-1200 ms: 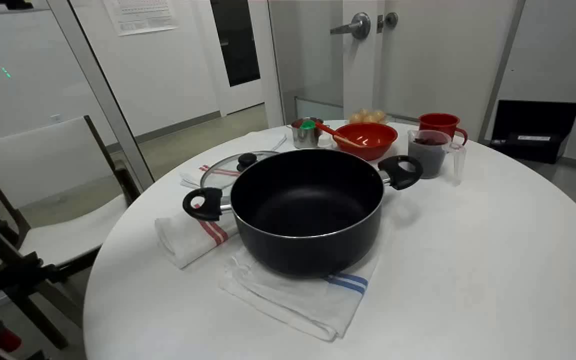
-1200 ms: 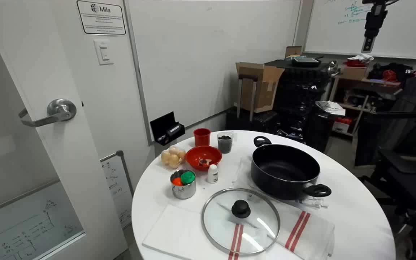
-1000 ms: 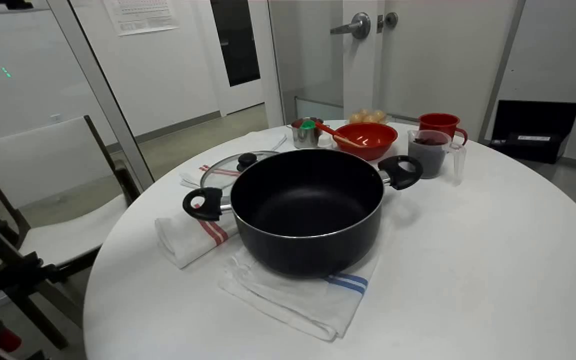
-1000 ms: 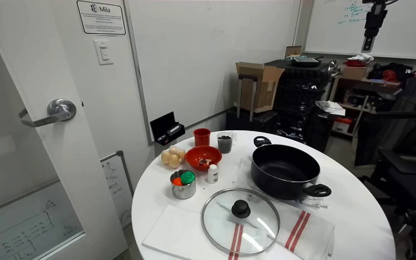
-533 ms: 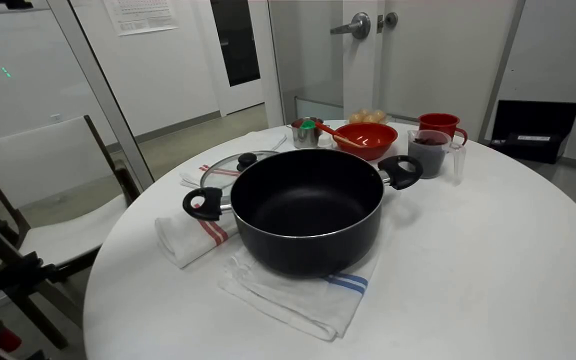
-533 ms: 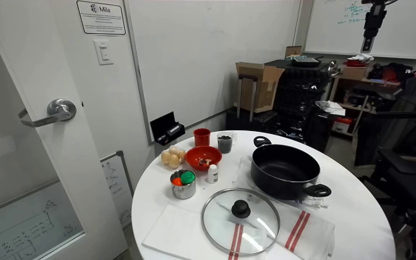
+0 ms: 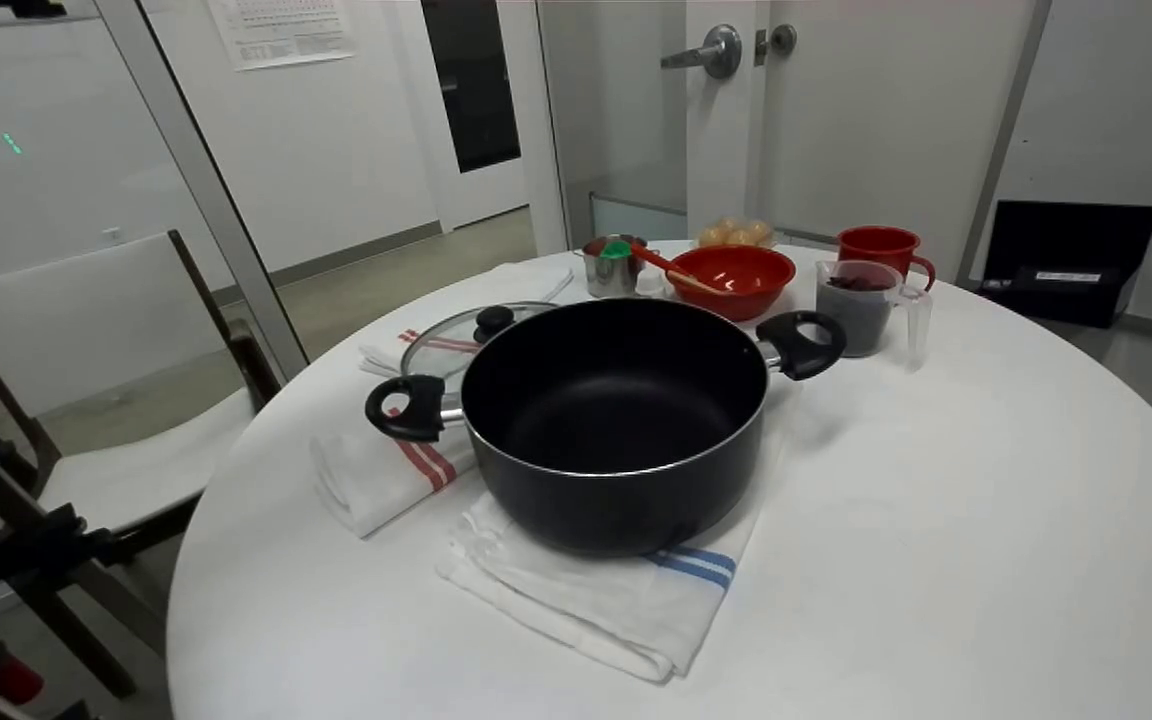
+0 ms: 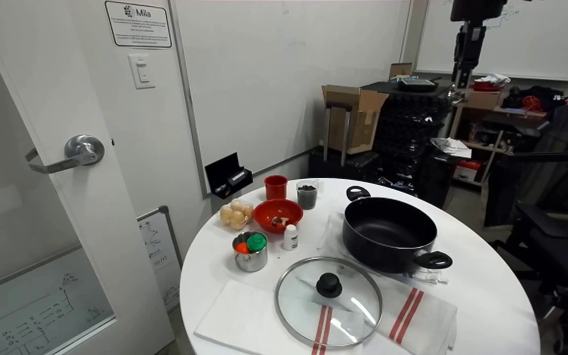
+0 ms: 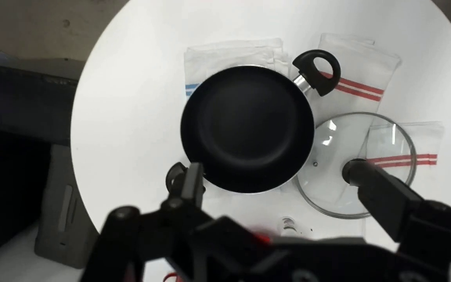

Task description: Put the lid on the pot

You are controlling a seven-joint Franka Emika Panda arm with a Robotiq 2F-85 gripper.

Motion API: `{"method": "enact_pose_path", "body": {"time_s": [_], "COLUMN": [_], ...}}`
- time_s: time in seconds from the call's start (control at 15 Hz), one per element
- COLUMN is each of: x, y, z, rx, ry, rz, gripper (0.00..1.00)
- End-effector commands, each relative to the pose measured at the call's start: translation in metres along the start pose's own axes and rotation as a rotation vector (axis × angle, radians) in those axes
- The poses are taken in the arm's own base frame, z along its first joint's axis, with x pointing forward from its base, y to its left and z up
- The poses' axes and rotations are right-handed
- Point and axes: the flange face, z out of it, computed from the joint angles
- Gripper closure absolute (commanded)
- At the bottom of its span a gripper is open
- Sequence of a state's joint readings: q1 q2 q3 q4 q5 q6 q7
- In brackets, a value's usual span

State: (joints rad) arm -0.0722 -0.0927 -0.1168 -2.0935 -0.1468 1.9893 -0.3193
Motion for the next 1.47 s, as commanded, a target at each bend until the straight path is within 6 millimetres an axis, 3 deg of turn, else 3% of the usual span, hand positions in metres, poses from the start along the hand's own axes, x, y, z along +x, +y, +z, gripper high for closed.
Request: {"method": "enact_pose_path", "body": {"time_s": [0.0, 0.53, 0.73, 1.0, 1.4], "x": [0.048, 0.143, 0.169, 0.189, 0.199], "y": [-0.022, -0.091, -0.114, -0.140, -0.178], "z": [0.011, 0.059, 0.080, 0.114, 0.175], "rx": [-0.019, -0.012, -0.013, -0.044, 0.005], "ry": [0.018, 0.009, -0.004, -0.030, -0.011], "rz": [-0.143, -0.471, -0.566, -0.661, -0.682], "gripper": [0.00, 0.00, 0.00, 0.00, 0.00]}}
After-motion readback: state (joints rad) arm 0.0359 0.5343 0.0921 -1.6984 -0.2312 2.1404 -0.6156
